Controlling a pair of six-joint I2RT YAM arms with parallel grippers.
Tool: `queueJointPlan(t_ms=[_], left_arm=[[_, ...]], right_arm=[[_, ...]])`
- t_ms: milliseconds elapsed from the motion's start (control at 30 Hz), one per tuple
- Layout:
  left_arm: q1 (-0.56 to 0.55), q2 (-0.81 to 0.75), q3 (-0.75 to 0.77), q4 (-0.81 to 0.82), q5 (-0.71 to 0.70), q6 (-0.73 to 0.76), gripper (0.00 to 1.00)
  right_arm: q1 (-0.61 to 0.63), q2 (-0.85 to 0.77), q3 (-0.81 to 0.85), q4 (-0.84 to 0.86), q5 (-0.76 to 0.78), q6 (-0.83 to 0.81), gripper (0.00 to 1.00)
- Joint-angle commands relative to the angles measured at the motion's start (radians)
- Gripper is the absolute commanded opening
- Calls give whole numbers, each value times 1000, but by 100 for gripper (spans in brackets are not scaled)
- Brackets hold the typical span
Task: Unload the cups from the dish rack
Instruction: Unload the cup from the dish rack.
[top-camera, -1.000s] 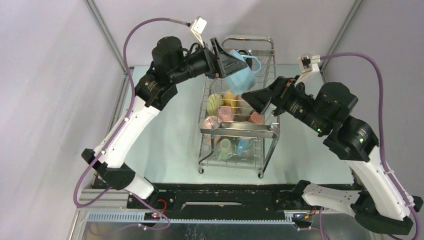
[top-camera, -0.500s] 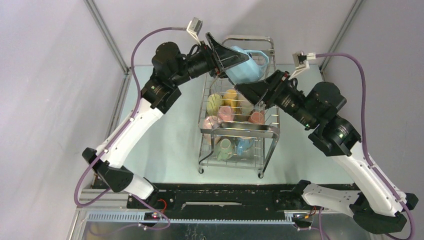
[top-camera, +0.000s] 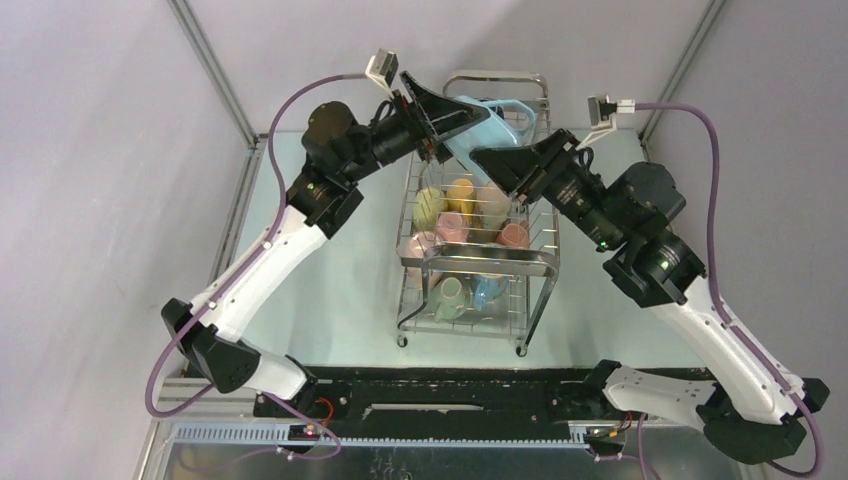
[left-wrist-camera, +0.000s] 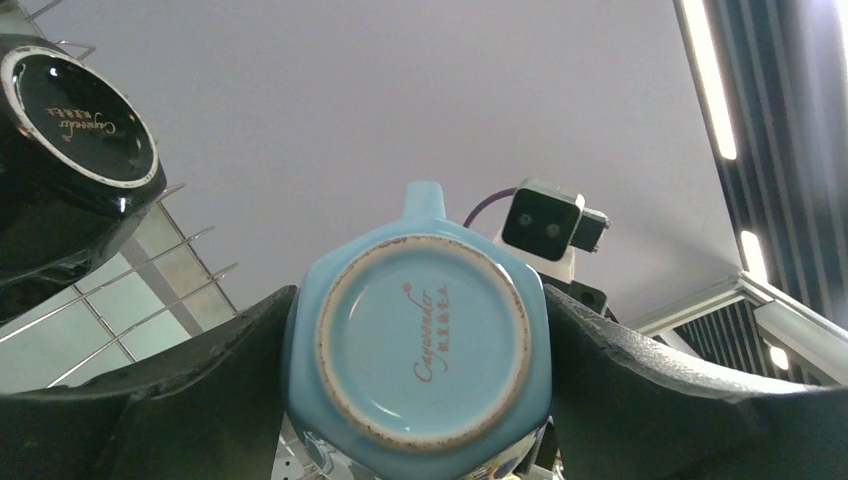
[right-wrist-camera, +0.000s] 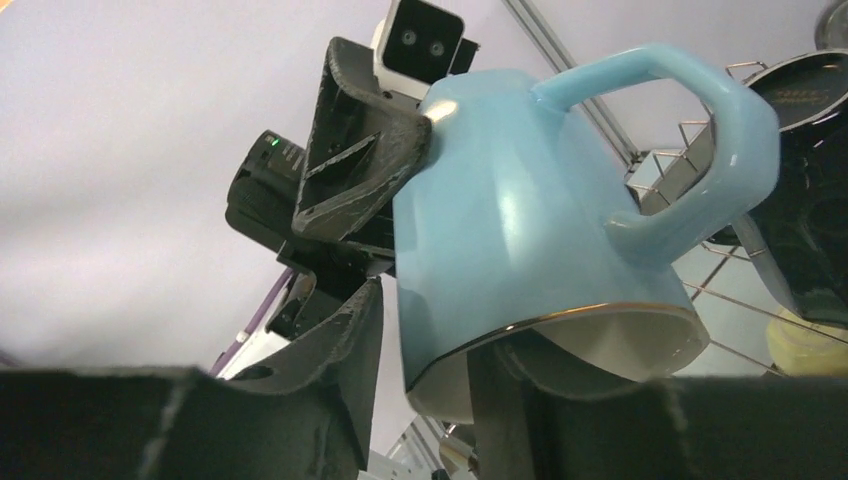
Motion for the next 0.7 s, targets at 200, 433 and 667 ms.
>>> queueJointPlan(t_ms=[200, 433, 667], left_arm=[[4, -108, -63, 194, -25, -101, 0], [4, -127, -94, 200, -31, -93, 33], [11, -139, -94, 186, -30, -64, 79]], right_arm=[[-3, 46, 16, 114, 29, 29, 7], [4, 55, 20, 118, 42, 18, 0], [32, 56, 48, 113, 96, -17, 0]])
